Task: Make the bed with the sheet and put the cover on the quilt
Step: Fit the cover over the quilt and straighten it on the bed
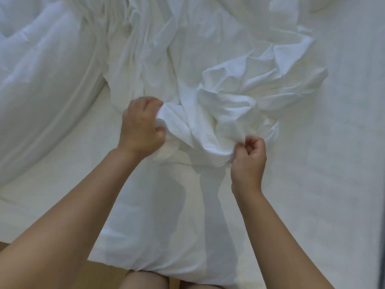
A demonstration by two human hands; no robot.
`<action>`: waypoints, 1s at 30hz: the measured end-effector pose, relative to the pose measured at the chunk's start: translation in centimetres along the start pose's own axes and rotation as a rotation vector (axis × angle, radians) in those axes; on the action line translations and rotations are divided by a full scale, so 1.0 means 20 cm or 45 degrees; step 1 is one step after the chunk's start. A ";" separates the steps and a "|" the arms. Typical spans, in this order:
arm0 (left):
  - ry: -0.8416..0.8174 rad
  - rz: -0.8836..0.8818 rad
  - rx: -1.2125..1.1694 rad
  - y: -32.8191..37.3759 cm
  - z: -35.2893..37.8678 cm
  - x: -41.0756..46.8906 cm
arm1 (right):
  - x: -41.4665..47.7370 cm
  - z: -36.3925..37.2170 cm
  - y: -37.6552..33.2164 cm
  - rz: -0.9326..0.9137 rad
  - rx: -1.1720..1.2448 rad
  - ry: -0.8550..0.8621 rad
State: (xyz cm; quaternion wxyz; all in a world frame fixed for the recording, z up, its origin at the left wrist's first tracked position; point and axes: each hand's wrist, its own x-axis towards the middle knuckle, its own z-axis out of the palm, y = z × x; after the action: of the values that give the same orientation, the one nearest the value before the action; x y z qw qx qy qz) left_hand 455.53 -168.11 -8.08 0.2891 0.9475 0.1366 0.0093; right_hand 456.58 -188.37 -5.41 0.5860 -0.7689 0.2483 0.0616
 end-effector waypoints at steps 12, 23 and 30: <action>-0.565 0.311 -0.650 0.50 0.18 0.00 | 0.02 -0.09 -0.08 0.027 0.311 -0.056; -0.457 -0.061 0.431 0.08 0.14 0.42 | 0.15 0.07 -0.09 -0.245 -0.659 -0.046; -0.348 0.141 0.571 0.07 0.29 0.85 | 0.37 0.37 -0.14 -0.592 -1.051 -0.290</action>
State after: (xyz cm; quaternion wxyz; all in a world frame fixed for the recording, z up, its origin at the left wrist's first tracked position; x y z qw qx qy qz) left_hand 472.74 -167.84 -13.13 0.0868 0.9863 0.0427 -0.1334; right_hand 465.80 -183.18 -8.12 0.2537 -0.9606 -0.0410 0.1061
